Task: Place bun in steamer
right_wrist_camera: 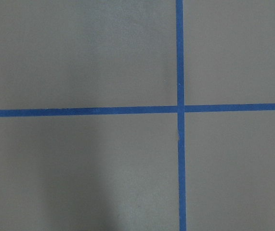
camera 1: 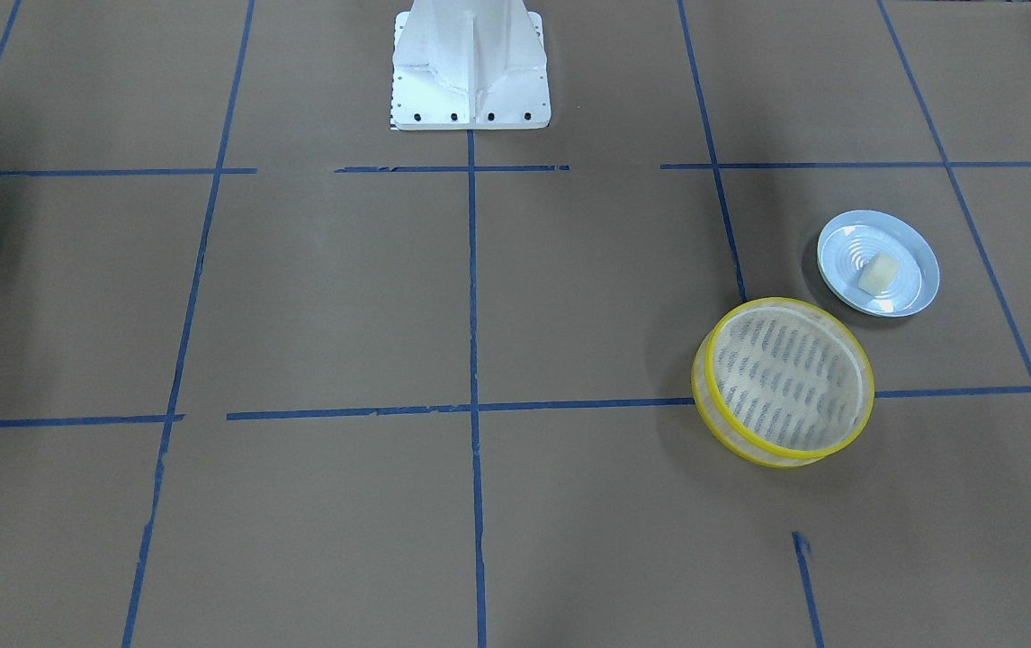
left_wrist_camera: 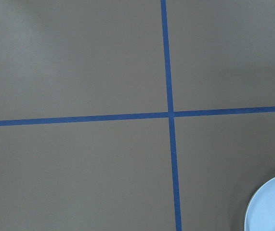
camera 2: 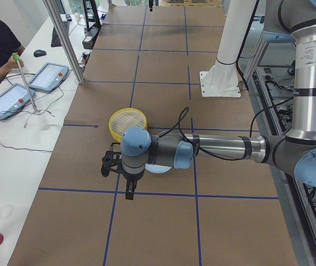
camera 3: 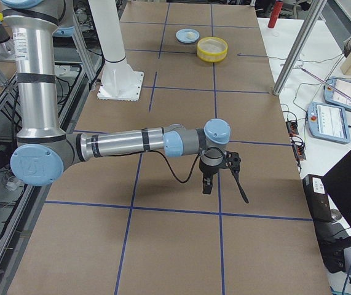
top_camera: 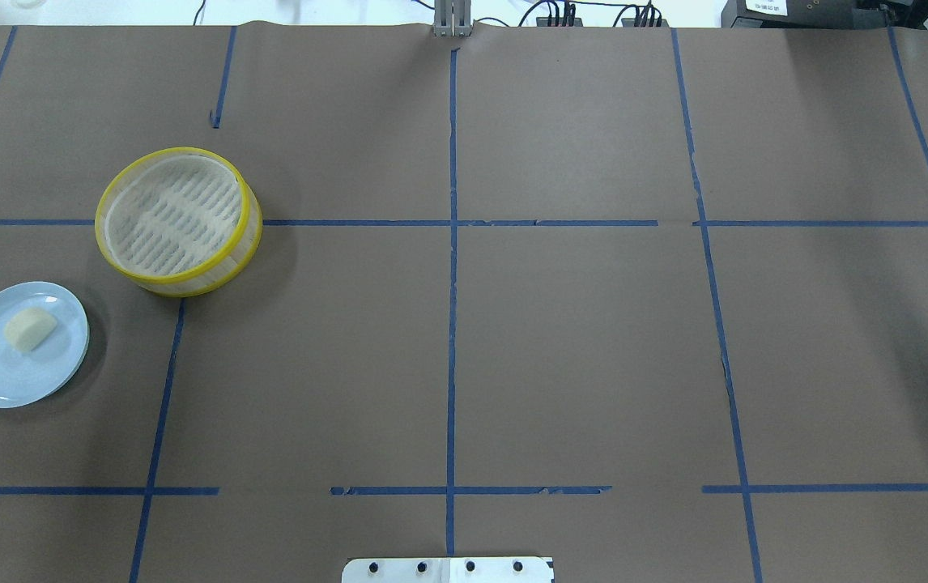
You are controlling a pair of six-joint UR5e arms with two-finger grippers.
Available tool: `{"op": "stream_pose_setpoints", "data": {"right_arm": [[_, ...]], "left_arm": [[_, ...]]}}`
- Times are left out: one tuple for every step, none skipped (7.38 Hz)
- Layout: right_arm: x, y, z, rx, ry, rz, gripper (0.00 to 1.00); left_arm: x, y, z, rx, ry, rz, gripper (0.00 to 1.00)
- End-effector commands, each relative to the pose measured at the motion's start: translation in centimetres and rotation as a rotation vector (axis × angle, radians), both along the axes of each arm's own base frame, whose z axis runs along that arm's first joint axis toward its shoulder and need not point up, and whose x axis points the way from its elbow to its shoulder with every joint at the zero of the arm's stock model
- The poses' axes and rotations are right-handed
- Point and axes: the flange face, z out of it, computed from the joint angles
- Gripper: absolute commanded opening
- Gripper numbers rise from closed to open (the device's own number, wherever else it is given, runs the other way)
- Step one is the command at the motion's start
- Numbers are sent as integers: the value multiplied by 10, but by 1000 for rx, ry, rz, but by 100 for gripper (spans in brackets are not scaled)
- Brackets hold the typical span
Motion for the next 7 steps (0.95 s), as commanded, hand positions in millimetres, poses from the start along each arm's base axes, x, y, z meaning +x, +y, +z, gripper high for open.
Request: {"op": "stream_pose_setpoints", "data": {"right_arm": [[0,0,0,0,0,0,100],[0,0,0,0,0,0,100],[0,0,0,0,0,0,100],[0,0,0,0,0,0,100],[-1,0,0,0,0,-2,100],[-1,0,0,0,0,-2,100],[0,0,0,0,0,0,100]], "left_arm": [[0,0,-2,10,-3,4,100],[1,0,0,9,6,7,100],[1,-1,-3,16,8,6,100],[3,-4,-8,24,7,8,100],[9,-8,-16,24,13,7,100],[12,-8,-28,-5,62,-33,100],[15,-8,-27,-67,86,-87,100]]}}
